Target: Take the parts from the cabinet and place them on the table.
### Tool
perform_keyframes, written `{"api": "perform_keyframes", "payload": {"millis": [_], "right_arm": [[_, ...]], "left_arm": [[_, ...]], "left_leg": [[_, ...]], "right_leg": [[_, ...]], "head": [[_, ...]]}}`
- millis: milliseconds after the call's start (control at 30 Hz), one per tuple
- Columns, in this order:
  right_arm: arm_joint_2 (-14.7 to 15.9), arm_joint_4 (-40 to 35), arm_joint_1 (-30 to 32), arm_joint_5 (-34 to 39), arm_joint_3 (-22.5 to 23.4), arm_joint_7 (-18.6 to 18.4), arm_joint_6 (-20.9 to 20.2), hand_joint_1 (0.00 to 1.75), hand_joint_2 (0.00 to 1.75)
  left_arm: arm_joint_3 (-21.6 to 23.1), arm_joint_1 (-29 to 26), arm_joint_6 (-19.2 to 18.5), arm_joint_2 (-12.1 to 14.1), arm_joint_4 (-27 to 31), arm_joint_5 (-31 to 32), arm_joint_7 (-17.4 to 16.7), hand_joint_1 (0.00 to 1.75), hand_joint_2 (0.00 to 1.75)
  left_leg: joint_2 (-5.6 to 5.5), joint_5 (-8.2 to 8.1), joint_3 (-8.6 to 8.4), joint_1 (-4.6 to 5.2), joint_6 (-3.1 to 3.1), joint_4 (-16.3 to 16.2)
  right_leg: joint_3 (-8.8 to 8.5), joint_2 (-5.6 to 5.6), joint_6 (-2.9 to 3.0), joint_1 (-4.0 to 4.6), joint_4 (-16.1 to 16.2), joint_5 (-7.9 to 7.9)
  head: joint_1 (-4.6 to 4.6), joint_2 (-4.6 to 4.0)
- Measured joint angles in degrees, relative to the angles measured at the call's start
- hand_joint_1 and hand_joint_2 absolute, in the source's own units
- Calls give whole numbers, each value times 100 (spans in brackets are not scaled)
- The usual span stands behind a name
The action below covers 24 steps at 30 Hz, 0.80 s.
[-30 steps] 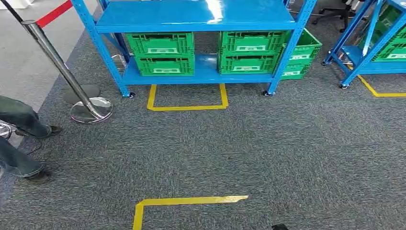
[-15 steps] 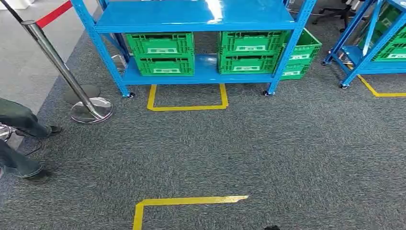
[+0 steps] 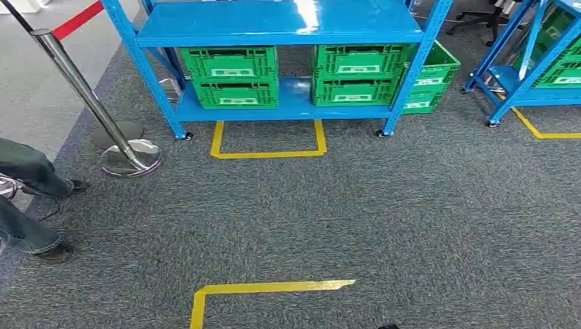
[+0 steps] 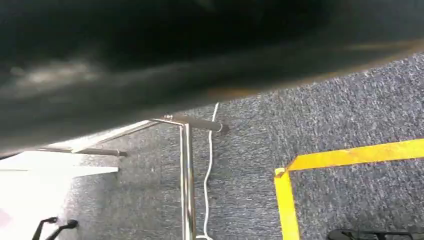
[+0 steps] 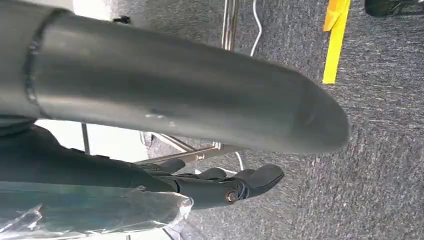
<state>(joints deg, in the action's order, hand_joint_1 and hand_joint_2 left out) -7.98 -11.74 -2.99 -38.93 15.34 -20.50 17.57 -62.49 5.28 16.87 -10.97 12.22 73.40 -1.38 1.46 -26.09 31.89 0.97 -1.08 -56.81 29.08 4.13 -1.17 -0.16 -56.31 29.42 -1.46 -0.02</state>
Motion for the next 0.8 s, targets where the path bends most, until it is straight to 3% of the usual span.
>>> {"api": "perform_keyframes", "payload": {"millis": [67,100,167,200,233,267,333,367,400,433,500,533,567,667,733,800], "right_arm": [[0,0,-1,-46,-2,7,-17,0,0],[-4,0,0,-90,-20,11,-37,0,0],[-9,0,-17,-153,-61,15,-57,0,0],[-15,0,-29,-186,-85,20,-63,0,0],[-15,0,-29,-214,-101,28,-68,0,0],[-15,0,-26,-232,-109,31,-83,0,0],[-15,4,-20,-264,-131,29,-107,0,0],[-15,7,-5,-275,-136,28,-111,0,0],[-15,9,10,-291,-140,28,-118,0,0],[-15,9,13,-299,-142,28,-120,0,0],[-15,9,11,-312,-144,26,-120,0,0],[-20,13,1,-310,-146,26,-122,0,0],[-42,20,0,-310,-151,26,-125,0,0],[-39,20,4,-323,-171,28,-122,0,0],[-42,22,18,-332,-179,28,-127,0,0],[-42,22,6,-339,-184,31,-131,0,0]], "left_arm": [[0,3,37,2,0,9,-131,0,0],[-15,3,48,22,0,-29,-140,0,0],[-61,0,61,46,0,-33,-155,0,0],[-61,-2,66,44,0,-33,-162,0,0],[-63,6,87,48,0,-33,-168,0,0],[-68,32,118,59,0,-33,-173,0,0],[-70,47,144,55,0,-31,-181,0,0],[-72,45,151,57,0,-28,-184,0,0],[-76,37,159,55,0,-28,-188,0,0],[-81,29,164,48,0,-28,-188,0,0],[-87,33,168,44,0,-28,-188,0,0],[-90,37,170,59,2,-28,-188,0,0],[-94,52,173,63,0,-28,-188,0,0],[-96,41,181,61,0,-28,-188,0,0],[-98,47,184,66,2,-28,-188,0,0],[-98,60,184,66,0,-28,-188,0,0]], "left_leg": [[0,0,0,0,0,0],[0,-34,13,36,-49,-45],[-12,-6,-5,33,-112,62],[-17,76,-111,-50,-126,201],[-25,78,-144,-43,-145,244],[-36,78,-136,-50,-165,243],[-77,54,-140,-46,-164,241],[-105,41,-147,-52,-146,233],[-128,23,-166,-62,-120,227],[-148,-3,-191,-76,-85,217],[-180,-97,-245,-126,19,128],[-188,-158,-223,-111,84,70],[-194,-222,-192,-101,121,-19],[-203,-231,-212,-126,160,-6],[-186,-350,-171,-145,216,-185],[-185,-677,312,-147,234,-1046]], "right_leg": [[-1,0,-1,-1,1,-1],[-17,14,-54,-32,46,-33],[-55,39,-85,-23,82,-41],[-7,-49,-89,-30,46,-1],[60,-244,-90,-33,-122,119],[273,-339,-93,-45,-556,337],[784,-390,-133,-68,-1516,709],[965,-389,-151,-73,-1785,739],[985,-389,-166,-92,-1745,616],[878,-388,-188,-115,-1467,383],[394,-389,-251,-183,-426,-204],[273,-425,-312,-184,-228,-102],[202,-458,-193,-170,-165,-61],[223,-452,-67,-132,-215,-9],[152,-443,17,-146,-205,26],[100,-424,81,-127,-205,85]], "head": [[0,0],[2,0],[-9,0],[0,2],[11,0],[13,0],[31,0],[35,0],[33,0],[31,0],[37,0],[59,0],[92,0],[68,0],[42,2],[33,0]]}}
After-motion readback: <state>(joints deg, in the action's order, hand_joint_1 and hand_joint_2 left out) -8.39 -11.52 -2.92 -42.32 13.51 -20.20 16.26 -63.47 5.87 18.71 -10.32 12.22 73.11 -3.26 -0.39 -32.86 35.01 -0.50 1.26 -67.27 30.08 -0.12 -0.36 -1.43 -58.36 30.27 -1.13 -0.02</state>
